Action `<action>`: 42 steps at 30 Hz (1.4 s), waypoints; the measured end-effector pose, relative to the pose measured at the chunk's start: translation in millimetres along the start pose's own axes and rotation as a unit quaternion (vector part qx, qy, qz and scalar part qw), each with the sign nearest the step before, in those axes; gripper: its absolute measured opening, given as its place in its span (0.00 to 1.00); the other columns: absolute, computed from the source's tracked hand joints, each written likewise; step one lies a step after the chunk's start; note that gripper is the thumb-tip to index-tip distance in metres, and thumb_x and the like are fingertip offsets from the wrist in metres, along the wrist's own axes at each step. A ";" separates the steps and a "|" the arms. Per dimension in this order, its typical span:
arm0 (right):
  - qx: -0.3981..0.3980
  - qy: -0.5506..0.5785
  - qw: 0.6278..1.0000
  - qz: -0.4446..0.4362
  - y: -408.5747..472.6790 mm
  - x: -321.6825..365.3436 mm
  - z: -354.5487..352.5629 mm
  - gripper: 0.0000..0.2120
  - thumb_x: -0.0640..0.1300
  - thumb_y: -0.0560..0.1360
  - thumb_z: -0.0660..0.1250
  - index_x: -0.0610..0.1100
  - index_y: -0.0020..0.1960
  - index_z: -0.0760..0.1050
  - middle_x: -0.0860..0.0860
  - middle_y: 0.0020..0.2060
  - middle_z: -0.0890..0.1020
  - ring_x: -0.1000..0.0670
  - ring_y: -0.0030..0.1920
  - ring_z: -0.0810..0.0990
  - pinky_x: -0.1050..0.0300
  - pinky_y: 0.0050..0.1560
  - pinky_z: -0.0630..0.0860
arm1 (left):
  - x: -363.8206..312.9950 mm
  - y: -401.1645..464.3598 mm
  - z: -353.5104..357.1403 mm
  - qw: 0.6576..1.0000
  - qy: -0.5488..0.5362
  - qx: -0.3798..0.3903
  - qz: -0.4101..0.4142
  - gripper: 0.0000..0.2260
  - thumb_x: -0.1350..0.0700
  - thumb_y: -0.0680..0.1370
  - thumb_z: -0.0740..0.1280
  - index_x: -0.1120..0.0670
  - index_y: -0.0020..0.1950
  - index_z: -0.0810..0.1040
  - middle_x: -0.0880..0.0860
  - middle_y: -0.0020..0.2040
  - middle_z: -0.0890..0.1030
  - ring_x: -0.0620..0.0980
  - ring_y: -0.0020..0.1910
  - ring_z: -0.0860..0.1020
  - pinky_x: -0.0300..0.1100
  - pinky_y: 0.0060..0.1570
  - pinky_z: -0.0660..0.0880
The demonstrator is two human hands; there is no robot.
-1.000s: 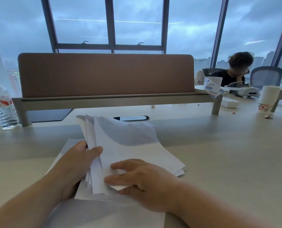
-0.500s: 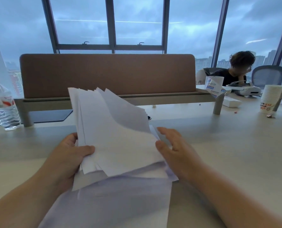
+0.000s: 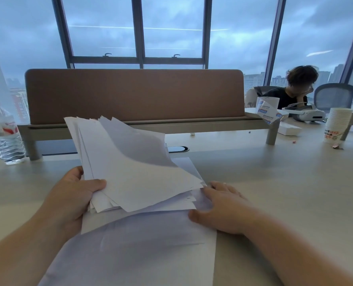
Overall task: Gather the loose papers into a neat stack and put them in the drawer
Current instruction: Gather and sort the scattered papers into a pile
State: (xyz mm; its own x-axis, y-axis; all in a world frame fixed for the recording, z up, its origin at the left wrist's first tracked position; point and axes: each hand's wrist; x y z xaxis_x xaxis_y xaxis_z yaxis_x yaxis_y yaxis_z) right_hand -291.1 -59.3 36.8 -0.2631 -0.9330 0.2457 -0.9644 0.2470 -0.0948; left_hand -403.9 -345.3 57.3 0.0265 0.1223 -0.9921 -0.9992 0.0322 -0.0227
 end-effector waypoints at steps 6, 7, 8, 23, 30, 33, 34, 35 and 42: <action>-0.017 0.024 0.995 0.096 8.3 -32.2 -15.2 0.41 0.71 0.73 0.64 0.52 0.79 0.63 0.49 0.78 0.66 0.41 0.77 0.63 0.45 0.77 0.63 | 2.7 -0.6 1.7 1.000 0.009 0.010 -0.007 0.16 0.72 0.78 0.67 0.56 0.61 0.78 0.60 0.56 0.85 0.61 0.49 0.84 0.50 0.46 0.79; -0.029 0.020 0.993 0.114 10.2 -37.9 -17.3 0.38 0.69 0.74 0.64 0.51 0.78 0.66 0.48 0.76 0.69 0.41 0.76 0.65 0.45 0.75 0.65 | 3.4 -0.7 1.6 1.000 0.011 0.011 -0.008 0.16 0.72 0.78 0.67 0.55 0.60 0.78 0.60 0.57 0.85 0.62 0.50 0.84 0.51 0.46 0.80; -0.040 0.009 0.991 0.129 12.0 -42.7 -18.6 0.35 0.67 0.75 0.63 0.49 0.77 0.68 0.46 0.75 0.70 0.40 0.74 0.67 0.44 0.74 0.67 | 4.1 -0.6 1.6 1.000 0.012 0.013 -0.009 0.15 0.72 0.78 0.67 0.55 0.59 0.78 0.60 0.57 0.85 0.62 0.50 0.85 0.51 0.46 0.80; -0.105 0.092 0.976 0.168 10.6 -44.8 -21.7 0.31 0.67 0.63 0.75 0.52 0.59 0.75 0.52 0.54 0.82 0.46 0.54 0.81 0.50 0.57 0.79 | 5.0 -10.3 6.2 0.998 0.050 0.045 -0.020 0.14 0.70 0.79 0.68 0.52 0.56 0.79 0.57 0.47 0.88 0.61 0.41 0.88 0.53 0.44 0.83; -0.171 0.195 0.959 0.116 11.8 -39.3 -22.9 0.06 0.49 0.70 0.72 0.48 0.44 0.79 0.50 0.37 0.83 0.47 0.39 0.83 0.52 0.42 0.80 | 6.9 -9.0 7.2 0.997 0.049 0.048 -0.023 0.15 0.70 0.79 0.68 0.52 0.58 0.79 0.58 0.48 0.89 0.62 0.41 0.88 0.53 0.43 0.83; -0.159 0.252 0.949 0.104 10.2 -35.4 -22.6 0.10 0.49 0.71 0.74 0.46 0.48 0.82 0.47 0.42 0.87 0.47 0.43 0.84 0.54 0.42 0.77 | 7.9 -8.9 6.9 0.997 0.046 0.050 -0.023 0.15 0.70 0.79 0.68 0.52 0.58 0.79 0.57 0.46 0.89 0.61 0.40 0.88 0.53 0.42 0.83; -0.154 0.263 0.947 0.101 9.1 -33.2 -23.1 0.10 0.49 0.71 0.75 0.47 0.49 0.82 0.48 0.43 0.87 0.47 0.44 0.84 0.54 0.43 0.77 | 8.0 -8.8 6.8 0.997 0.045 0.050 -0.024 0.15 0.70 0.79 0.68 0.52 0.58 0.79 0.56 0.45 0.89 0.61 0.40 0.88 0.53 0.42 0.83; -0.153 0.268 0.946 0.098 9.0 -32.3 -23.4 0.09 0.49 0.71 0.75 0.48 0.50 0.82 0.49 0.44 0.87 0.48 0.45 0.84 0.53 0.45 0.79 | 7.9 -8.8 7.0 0.998 0.045 0.049 -0.024 0.15 0.70 0.79 0.68 0.52 0.58 0.79 0.56 0.45 0.89 0.61 0.39 0.88 0.52 0.41 0.83; -0.134 0.306 0.934 0.128 8.5 -37.8 -23.6 0.14 0.50 0.71 0.75 0.54 0.55 0.76 0.53 0.41 0.85 0.50 0.38 0.83 0.57 0.37 0.77 | 7.7 -9.2 8.1 0.998 0.045 0.045 -0.024 0.15 0.70 0.79 0.68 0.51 0.57 0.79 0.56 0.45 0.89 0.60 0.38 0.88 0.51 0.39 0.83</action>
State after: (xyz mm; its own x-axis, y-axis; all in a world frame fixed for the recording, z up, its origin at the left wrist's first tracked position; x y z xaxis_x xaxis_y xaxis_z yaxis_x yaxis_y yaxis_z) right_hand -290.0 -15.8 49.5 -0.3728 -0.5301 0.7616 -0.8185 0.5745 -0.0007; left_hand -394.2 -336.7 50.8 0.0673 0.0291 -0.9973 -0.9901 0.1255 -0.0631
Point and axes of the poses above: each hand's wrist, its own y-axis towards the middle knuckle, its own z-axis out of the palm, x = y × z
